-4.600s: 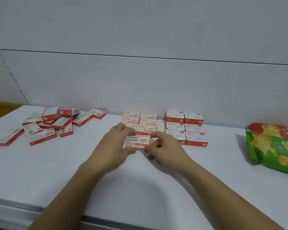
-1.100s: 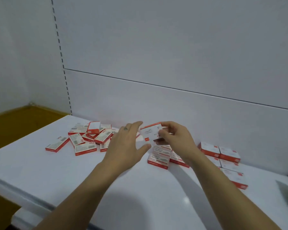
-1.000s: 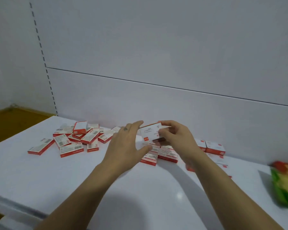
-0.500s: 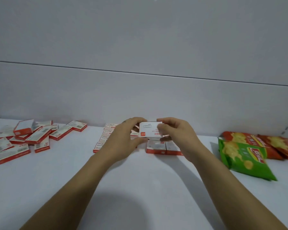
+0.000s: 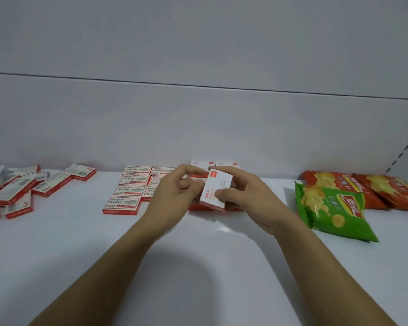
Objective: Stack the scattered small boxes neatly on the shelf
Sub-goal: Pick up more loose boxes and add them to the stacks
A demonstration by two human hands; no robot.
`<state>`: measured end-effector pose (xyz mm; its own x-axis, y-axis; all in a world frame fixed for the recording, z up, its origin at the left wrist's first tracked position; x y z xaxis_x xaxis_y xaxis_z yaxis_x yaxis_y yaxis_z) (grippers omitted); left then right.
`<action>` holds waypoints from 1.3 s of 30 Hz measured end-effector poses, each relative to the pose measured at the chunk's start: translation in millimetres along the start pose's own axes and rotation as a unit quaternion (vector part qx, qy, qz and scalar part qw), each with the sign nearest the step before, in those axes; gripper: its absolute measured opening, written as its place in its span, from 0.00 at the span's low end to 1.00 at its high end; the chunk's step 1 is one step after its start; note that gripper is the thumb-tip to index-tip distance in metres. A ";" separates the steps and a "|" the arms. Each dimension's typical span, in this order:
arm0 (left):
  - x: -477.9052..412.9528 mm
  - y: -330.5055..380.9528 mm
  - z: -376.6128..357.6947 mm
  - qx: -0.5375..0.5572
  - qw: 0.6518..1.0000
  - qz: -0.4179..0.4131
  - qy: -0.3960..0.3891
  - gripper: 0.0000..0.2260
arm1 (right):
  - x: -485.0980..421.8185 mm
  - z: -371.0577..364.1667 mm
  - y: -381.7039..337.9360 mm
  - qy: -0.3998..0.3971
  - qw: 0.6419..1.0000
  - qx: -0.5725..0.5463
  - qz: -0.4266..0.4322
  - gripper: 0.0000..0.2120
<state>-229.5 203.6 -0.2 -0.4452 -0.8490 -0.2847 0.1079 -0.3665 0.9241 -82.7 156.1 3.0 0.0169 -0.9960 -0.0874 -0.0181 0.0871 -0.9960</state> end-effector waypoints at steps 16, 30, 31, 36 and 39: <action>8.9 -3.3 17.7 -0.190 0.973 -0.112 0.068 0.22 | 0.6 -4.5 10.4 0.143 0.987 -0.071 -0.007 0.19; -20.5 -24.8 26.4 -0.312 0.950 -0.023 0.013 0.21 | -6.1 8.0 18.6 0.195 0.979 0.056 0.008 0.09; -24.3 -27.0 25.1 -0.331 0.944 -0.016 0.009 0.22 | -5.6 14.7 17.1 0.219 0.973 0.072 0.015 0.09; -47.8 -30.8 13.7 -0.404 0.914 0.020 -0.021 0.23 | -2.4 36.9 11.4 0.286 0.944 0.160 0.040 0.14; -49.0 -37.3 4.6 -0.424 0.904 0.041 -0.027 0.20 | -0.2 42.4 9.7 0.294 0.935 0.192 0.047 0.15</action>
<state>-215.8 260.6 -19.5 -0.4456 -0.8749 -0.1897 0.7750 -0.4831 0.4074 -40.5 157.9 -7.4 -0.5208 -0.8118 -0.2640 0.3708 0.0634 -0.9265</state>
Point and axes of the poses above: each hand's wrist, its own x-axis away from the middle knuckle, its own z-axis out of the back of the hand, y = z × x, the point moved 6 cm from there along -x, towards the middle knuckle, and after that the axes turned 9 degrees about -x, right-handed, at the moved point
